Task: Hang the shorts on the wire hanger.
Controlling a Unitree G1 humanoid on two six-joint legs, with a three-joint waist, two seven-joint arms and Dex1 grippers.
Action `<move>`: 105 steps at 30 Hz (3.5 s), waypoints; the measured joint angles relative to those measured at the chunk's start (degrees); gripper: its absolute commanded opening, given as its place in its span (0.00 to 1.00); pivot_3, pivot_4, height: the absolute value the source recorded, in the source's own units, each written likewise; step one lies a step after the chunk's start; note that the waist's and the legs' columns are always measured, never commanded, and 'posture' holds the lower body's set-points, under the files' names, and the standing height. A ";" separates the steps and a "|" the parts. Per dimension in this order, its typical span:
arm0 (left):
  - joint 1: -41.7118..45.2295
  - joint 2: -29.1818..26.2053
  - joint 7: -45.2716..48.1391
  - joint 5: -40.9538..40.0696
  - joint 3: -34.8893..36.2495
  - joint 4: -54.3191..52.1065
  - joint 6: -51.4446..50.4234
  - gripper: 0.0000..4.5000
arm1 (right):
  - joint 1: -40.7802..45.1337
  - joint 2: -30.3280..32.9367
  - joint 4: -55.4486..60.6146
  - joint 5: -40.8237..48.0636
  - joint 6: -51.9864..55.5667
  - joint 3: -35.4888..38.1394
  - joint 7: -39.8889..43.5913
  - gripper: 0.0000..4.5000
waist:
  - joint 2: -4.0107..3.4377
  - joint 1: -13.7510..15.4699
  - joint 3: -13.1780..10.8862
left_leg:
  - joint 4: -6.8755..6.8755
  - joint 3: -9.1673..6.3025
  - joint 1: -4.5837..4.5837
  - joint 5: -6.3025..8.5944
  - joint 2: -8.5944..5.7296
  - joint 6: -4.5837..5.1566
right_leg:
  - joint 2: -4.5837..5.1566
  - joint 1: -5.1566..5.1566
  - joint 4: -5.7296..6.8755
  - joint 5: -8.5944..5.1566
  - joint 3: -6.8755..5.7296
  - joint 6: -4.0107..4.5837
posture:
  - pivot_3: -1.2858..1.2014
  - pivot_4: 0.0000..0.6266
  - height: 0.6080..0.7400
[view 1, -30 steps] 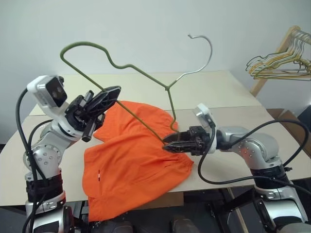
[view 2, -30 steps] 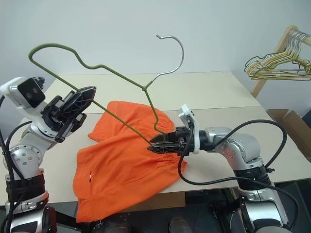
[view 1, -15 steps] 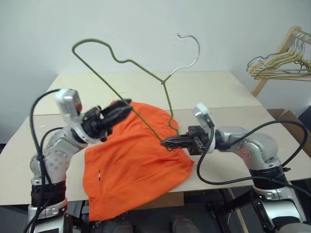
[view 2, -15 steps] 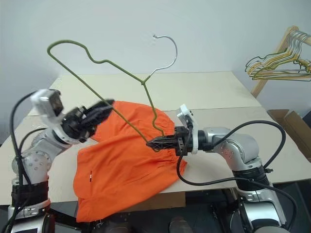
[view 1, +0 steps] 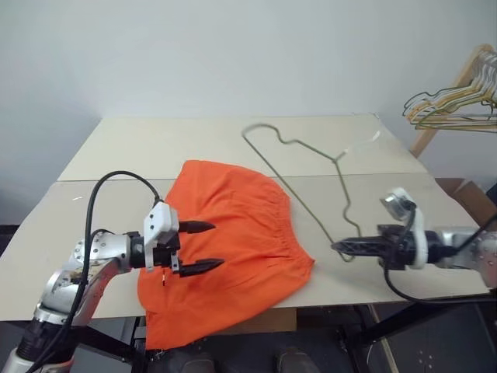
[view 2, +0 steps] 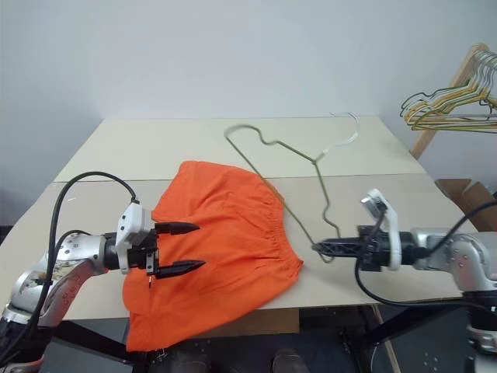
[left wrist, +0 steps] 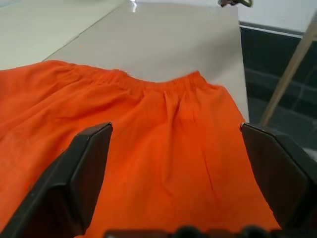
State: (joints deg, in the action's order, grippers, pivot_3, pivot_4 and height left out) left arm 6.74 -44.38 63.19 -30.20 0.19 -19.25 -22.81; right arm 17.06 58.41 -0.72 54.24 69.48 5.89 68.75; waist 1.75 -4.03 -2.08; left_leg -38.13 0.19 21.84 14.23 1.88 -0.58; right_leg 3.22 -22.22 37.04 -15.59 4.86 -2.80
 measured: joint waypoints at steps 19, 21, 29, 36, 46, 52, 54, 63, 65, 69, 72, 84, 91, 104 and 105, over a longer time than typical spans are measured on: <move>-1.08 0.08 0.33 3.15 -2.82 -2.45 1.29 1.00 | 9.34 5.15 -29.83 -21.91 -1.25 -25.87 19.66 0.00 | -0.21 0.06 -0.04 | -0.01 0.12 -0.02 0.00 -0.01 0.00 | -0.02 -0.02 -0.01 0.01 0.14 -0.03 | 0.50 0.00 1.00; -1.42 -0.02 0.33 3.15 -2.82 -2.47 1.29 1.00 | 9.34 5.08 -29.78 -21.80 -1.37 -25.86 20.00 0.00 | -0.22 0.15 -0.04 | -0.01 0.11 -0.02 0.00 -0.01 0.00 | -0.01 -0.02 0.00 0.01 0.14 -0.03 | 0.50 0.00 1.00; -2.09 -0.19 0.17 3.24 -2.81 -2.51 1.29 1.00 | 7.61 5.18 -27.37 -16.78 -1.44 -25.68 20.15 0.00 | -0.22 0.16 -0.04 | -0.01 0.11 -0.02 0.00 0.00 0.00 | -0.02 -0.01 0.00 0.01 0.13 -0.03 | 0.50 0.00 1.00; -2.41 -0.19 -0.20 3.65 -2.87 -2.53 1.29 1.00 | 6.18 7.21 -23.96 -11.18 -1.66 -26.19 20.21 0.00 | -0.23 0.20 -0.04 | -0.02 0.10 -0.04 0.00 0.01 0.00 | -0.03 -0.01 0.02 0.01 0.13 -0.03 | 0.51 0.00 1.00; -3.02 0.07 -1.70 6.09 -5.10 -3.90 1.29 1.00 | 16.42 3.72 -30.16 -10.91 -4.22 -39.22 20.38 0.00 | -0.23 0.17 -0.04 | -0.02 0.11 -0.08 0.00 0.00 0.00 | -0.04 0.01 0.02 0.02 0.16 -0.02 | 0.52 0.00 1.00; -3.57 0.03 -2.57 7.60 -5.87 -4.68 1.29 1.00 | 25.18 -3.70 -43.70 -15.83 -8.52 -42.05 20.47 0.00 | -0.24 0.68 -0.04 | -0.02 0.11 -0.06 0.00 -0.01 0.00 | -0.03 0.00 0.03 0.03 0.16 0.00 | 0.53 0.00 1.00; -4.18 -0.01 -3.00 7.77 -5.86 -4.83 1.29 1.00 | 27.05 -5.76 -47.36 -17.31 -9.90 -42.56 20.49 0.00 | -0.24 1.18 -0.04 | -0.02 0.11 -0.06 0.00 -0.01 0.00 | -0.03 -0.01 0.04 0.04 0.16 0.00 | 0.53 0.00 1.00; -5.97 -0.14 -4.14 8.72 -5.98 -5.75 1.29 1.00 | 30.33 -9.06 -51.15 -16.03 -12.59 -48.06 20.52 0.00 | -0.28 2.53 -0.03 | -0.12 0.12 -0.11 0.00 0.01 0.00 | -0.05 0.00 0.11 0.07 0.16 0.04 | 0.54 0.00 1.00; -6.00 -0.11 -4.21 8.97 -6.10 -5.90 1.29 1.00 | 32.63 -12.01 -55.77 -17.31 -13.07 -47.28 20.53 0.00 | -0.28 2.46 -0.03 | -0.11 0.10 -0.13 0.00 0.03 0.00 | -0.10 0.01 0.13 0.09 0.16 0.06 | 0.54 0.00 1.00; -5.91 0.00 -4.38 9.92 -6.75 -5.89 1.32 1.00 | 35.07 -16.91 -63.51 -20.92 -14.27 -43.16 20.54 0.00 | -0.29 2.99 -0.03 | -0.11 0.08 -0.04 0.00 0.01 0.00 | -0.09 -0.03 0.13 0.09 0.14 0.06 | 0.54 0.00 1.00; -5.90 0.01 -4.47 10.26 -6.84 -5.88 1.33 1.00 | 35.09 -17.13 -63.47 -21.44 -14.65 -42.74 20.54 0.00 | -0.30 3.50 -0.03 | -0.15 0.07 0.03 0.00 0.00 0.00 | -0.05 -0.05 0.13 0.09 0.10 0.05 | 0.54 0.00 1.00; -5.65 0.53 -4.85 11.95 -7.52 -5.54 1.61 1.00 | 37.40 -22.06 -72.75 -28.63 -17.81 -26.84 17.08 0.00 | -0.31 3.30 -0.02 | -0.17 0.05 0.00 0.00 0.02 0.00 | -0.09 -0.03 0.17 0.10 0.08 0.07 | 0.54 0.00 1.00; -5.63 1.01 -4.96 12.81 -8.82 -4.90 2.85 1.00 | 37.41 -22.50 -72.92 -33.38 -19.21 -18.74 14.26 0.00 | -0.32 3.27 -0.02 | -0.17 0.05 0.00 0.00 0.01 0.00 | -0.08 -0.03 0.17 0.11 0.10 0.07 | 0.53 0.00 1.00; -0.99 2.28 -5.25 13.20 -9.57 -2.43 4.19 1.00 | 26.44 -22.96 -49.62 -40.02 -42.14 -11.59 1.35 0.00 | -0.34 3.06 -0.02 | -0.17 0.05 0.03 0.00 0.01 0.00 | -0.06 -0.03 0.16 0.11 0.11 0.05 | 0.52 0.00 1.00; 0.76 3.58 -6.29 13.23 -9.13 -1.37 4.26 1.00 | 24.82 -22.87 -46.44 -40.53 -43.94 -11.44 0.37 0.00 | -0.34 3.20 -0.02 | -0.18 0.04 0.05 -0.01 0.01 0.00 | -0.06 -0.04 0.16 0.12 0.09 0.04 | 0.52 0.00 1.00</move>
State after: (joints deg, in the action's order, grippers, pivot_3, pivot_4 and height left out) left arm 7.50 -40.80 56.90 -16.97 -8.94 -20.61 -18.55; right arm 41.89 35.55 -47.16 13.71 25.54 -5.54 69.13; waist 1.41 -0.84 -2.10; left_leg -38.31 0.23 21.89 14.22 1.88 -0.58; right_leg 3.16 -22.26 37.20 -15.47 4.96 -2.76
